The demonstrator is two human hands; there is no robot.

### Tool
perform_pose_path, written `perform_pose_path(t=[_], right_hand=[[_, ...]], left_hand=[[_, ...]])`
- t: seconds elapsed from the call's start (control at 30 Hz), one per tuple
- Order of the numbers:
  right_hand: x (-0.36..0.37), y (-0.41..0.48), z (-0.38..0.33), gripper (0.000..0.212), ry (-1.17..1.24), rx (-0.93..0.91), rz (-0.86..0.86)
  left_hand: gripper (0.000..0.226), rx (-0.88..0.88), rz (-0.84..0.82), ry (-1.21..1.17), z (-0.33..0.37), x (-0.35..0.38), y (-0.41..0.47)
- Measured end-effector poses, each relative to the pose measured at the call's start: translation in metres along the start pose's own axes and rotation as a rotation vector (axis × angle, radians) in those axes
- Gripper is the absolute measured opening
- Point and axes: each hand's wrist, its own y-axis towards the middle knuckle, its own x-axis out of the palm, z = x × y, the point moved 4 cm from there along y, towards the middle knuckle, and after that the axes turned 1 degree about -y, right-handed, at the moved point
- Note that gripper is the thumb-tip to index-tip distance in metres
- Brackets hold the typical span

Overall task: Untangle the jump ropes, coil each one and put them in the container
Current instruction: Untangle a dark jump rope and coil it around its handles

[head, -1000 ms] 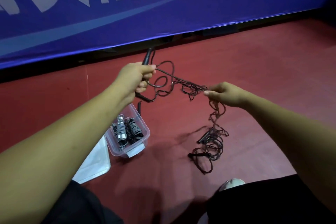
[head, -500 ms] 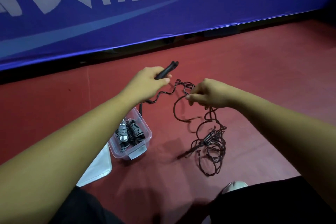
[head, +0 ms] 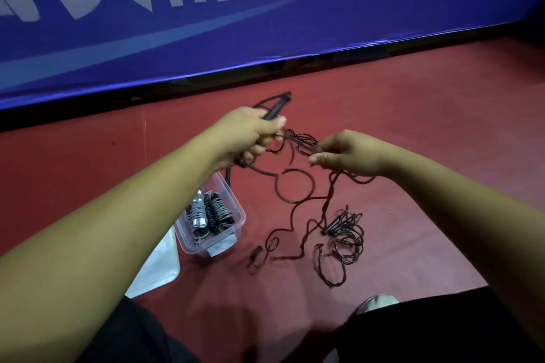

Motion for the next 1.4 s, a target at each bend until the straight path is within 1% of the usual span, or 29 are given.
perform_pose_path(t=[0.1,0.3,0.33,0.37,0.4,0.43,0.47,0.5,0.53,0.57,0.6,0.63,0.7,0.73,0.77,0.8,0.87,0.93,0.97,1.0,1.07,1.13,1.2,1.3,1.4], right_hand=[[-0.011,-0.005,0.034,0.034,0.026,0.141,0.044],[-0.003,-0.017,0.081,0.024,0.011,0.343,-0.057],[-0.002,-0.018,0.084,0.025,0.016,0.360,-0.052],[-0.004,-0.018,0.085,0.026,0.025,0.366,-0.019],[-0.008,-0.017,0.082,0.027,0.041,0.358,0.036],[-0.014,-0.017,0.078,0.027,0.070,0.342,0.098],[-0.019,-0.016,0.070,0.027,0.102,0.314,0.144],[-0.022,-0.015,0.060,0.026,0.126,0.282,0.162],[-0.023,-0.014,0.048,0.024,0.137,0.250,0.157],[-0.022,-0.012,0.035,0.023,0.136,0.222,0.131],[-0.018,-0.011,0.022,0.022,0.131,0.197,0.099],[-0.014,-0.008,0.009,0.022,0.125,0.169,0.071],[-0.008,-0.004,-0.017,0.022,0.105,0.099,0.052],[-0.008,-0.002,-0.028,0.022,0.103,0.060,0.065],[-0.009,0.000,-0.037,0.022,0.104,0.025,0.094],[-0.012,0.001,-0.044,0.022,0.095,-0.002,0.138],[-0.019,0.001,-0.051,0.021,0.055,-0.008,0.224],[-0.023,0.000,-0.049,0.020,0.035,0.022,0.238],[-0.022,0.000,-0.045,0.020,0.021,0.047,0.221],[-0.020,0.000,-0.038,0.019,-0.004,0.078,0.199],[-0.017,0.000,-0.017,0.017,-0.058,0.170,0.156],[-0.014,-0.003,0.009,0.014,-0.054,0.281,0.114],[-0.008,-0.006,0.030,0.013,-0.045,0.350,0.075],[0.003,-0.008,0.049,0.016,-0.108,0.390,0.028],[0.000,-0.009,0.055,0.021,-0.132,0.395,0.076]], left_hand=[[0.024,-0.003,0.115,-0.226,0.004,-0.025,0.004],[0.025,-0.008,0.351,-0.317,-0.013,-0.057,0.016],[0.025,0.013,0.384,-0.243,-0.015,-0.063,0.017],[0.025,0.039,0.410,-0.046,-0.016,-0.070,0.018],[0.026,0.051,0.416,0.267,-0.018,-0.076,0.018],[0.027,0.035,0.400,0.616,-0.020,-0.080,0.018],[0.026,-0.011,0.373,0.907,-0.022,-0.080,0.017],[0.024,-0.059,0.344,1.091,-0.025,-0.079,0.017],[0.021,-0.079,0.327,1.172,-0.025,-0.074,0.015],[0.018,-0.053,0.330,1.178,-0.022,-0.068,0.014],[0.017,0.007,0.337,1.117,-0.017,-0.060,0.012],[0.017,0.064,0.326,0.960,-0.015,-0.051,0.013],[0.013,0.116,0.216,0.529,-0.013,-0.026,0.013],[0.016,0.132,0.134,0.372,-0.011,-0.011,0.011],[0.021,0.156,0.062,0.287,-0.009,0.001,0.011],[0.024,0.181,-0.001,0.256,-0.007,0.011,0.008],[0.019,0.206,-0.069,0.266,-0.002,0.023,0.003],[0.013,0.194,-0.012,0.318,0.002,0.021,0.003],[0.015,0.180,0.033,0.283,0.003,0.018,0.005],[0.018,0.161,0.082,0.183,0.004,0.012,0.006],[0.020,0.119,0.215,-0.104,0.006,-0.009,0.010],[0.023,0.100,0.346,-0.268,0.006,-0.036,0.012],[0.026,0.092,0.430,-0.317,0.001,-0.060,0.011],[0.029,0.041,0.531,-0.347,-0.015,-0.081,0.016],[0.026,-0.010,0.605,-0.252,-0.031,-0.087,0.021]])
